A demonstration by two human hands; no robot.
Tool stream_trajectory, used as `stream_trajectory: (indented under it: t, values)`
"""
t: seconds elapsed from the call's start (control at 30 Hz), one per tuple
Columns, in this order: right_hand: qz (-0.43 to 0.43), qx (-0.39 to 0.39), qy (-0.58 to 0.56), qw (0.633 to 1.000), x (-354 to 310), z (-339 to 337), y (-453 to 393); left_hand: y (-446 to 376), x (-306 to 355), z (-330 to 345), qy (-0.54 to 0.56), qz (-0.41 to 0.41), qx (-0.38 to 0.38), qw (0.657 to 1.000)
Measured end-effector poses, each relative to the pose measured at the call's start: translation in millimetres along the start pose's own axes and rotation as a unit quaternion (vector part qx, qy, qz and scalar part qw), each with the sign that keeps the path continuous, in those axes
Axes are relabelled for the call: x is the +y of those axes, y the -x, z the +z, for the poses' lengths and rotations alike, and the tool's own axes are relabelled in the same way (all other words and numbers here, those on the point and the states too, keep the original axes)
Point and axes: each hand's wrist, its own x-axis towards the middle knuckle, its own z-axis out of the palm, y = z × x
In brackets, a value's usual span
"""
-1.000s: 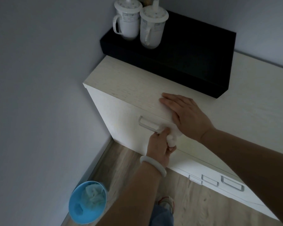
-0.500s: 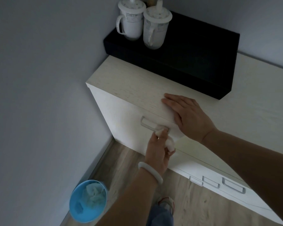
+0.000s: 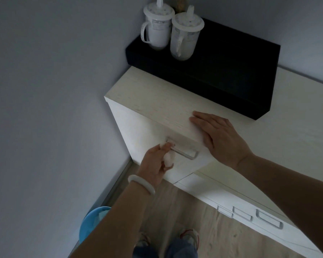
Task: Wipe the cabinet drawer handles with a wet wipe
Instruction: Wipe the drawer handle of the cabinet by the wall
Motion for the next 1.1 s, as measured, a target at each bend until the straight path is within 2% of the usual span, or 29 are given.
stream_trajectory:
  t: [0.07,0.13,0.23,0.33,0.5,0.6,0.67,0.7,0.83,0.97,1.1]
  values:
    - [0.001,0.0,0.002,1.0,0.6,0.3,0.2,0.0,2.8,-0.9,-0.035,0.018,0.008,0.999]
    - [0.001,0.0,0.006,1.0,1.5,0.8,0.6,4.5,-3.6,11.3,-0.02,0.029,0.043,0.998]
    - [-0.003,-0.001,0.006,1.0,2.4,1.1,0.2,11.1,-22.2,42.3,0.0,-0.019,0.111,0.994]
    - [0.001,-0.004,0.002,1.0,2.6,1.1,0.6,15.8,-35.2,61.0,-0.025,-0.056,0.092,0.994]
    - [-0.004,0.001,0.001,1.0,1.5,0.5,-0.3,-2.1,1.4,19.4,-0.051,0.006,0.14,0.989]
    - [-0.005,0.001,0.0,1.0,0.9,-0.1,-0.2,-3.2,18.7,-4.4,-0.122,0.016,0.131,0.984]
    - [-0.002,-0.001,0.003,1.0,0.6,-0.3,0.0,-3.0,24.6,-11.9,-0.184,-0.017,0.112,0.976]
    - [-0.002,-0.002,0.003,1.0,0.6,-0.3,0.1,-3.5,27.3,-12.8,-0.186,-0.037,0.102,0.977]
    - [0.001,-0.007,0.004,1.0,0.2,-0.7,-0.3,-6.8,38.5,-0.8,-0.074,-0.063,0.084,0.992]
    - [0.003,-0.006,0.005,1.0,0.3,-0.9,-0.2,-18.6,31.4,2.3,-0.171,-0.048,0.174,0.969]
    - [0.0,-0.003,0.005,1.0,-0.6,-0.6,-0.5,-23.4,11.0,6.9,-0.263,0.019,0.172,0.949]
